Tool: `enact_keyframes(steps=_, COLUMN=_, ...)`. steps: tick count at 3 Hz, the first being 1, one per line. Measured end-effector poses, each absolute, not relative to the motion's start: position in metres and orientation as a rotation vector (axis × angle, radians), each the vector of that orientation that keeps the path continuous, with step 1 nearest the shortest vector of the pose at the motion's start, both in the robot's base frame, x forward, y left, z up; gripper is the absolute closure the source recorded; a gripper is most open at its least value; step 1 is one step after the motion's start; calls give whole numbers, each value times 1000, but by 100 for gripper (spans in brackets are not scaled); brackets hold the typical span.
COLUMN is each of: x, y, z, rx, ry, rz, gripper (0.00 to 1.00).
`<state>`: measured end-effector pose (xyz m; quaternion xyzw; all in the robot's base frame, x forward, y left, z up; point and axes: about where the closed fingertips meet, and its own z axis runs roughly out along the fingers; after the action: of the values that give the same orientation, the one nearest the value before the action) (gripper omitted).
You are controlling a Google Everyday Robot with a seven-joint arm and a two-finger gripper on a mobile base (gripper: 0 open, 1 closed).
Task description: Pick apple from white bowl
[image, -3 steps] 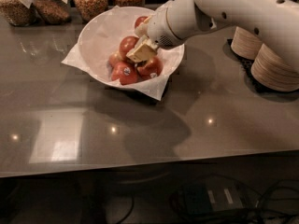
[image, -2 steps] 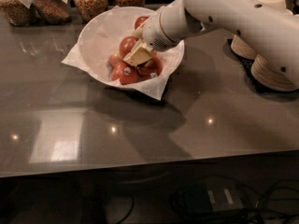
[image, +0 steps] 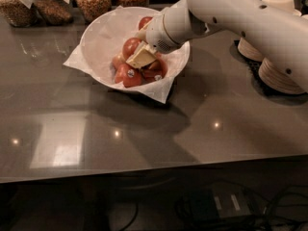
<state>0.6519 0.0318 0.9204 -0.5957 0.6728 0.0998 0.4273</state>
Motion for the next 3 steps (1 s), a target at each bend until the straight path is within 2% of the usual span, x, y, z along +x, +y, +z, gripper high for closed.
enact_keyframes(steps=2, x=647, y=39, z=927, rx=-1507, ry=1643, rz=258, gripper=90)
enact_keyframes(steps=3, x=644, y=39, z=941, rx=-1520, ry=1613, rz=248, gripper=100)
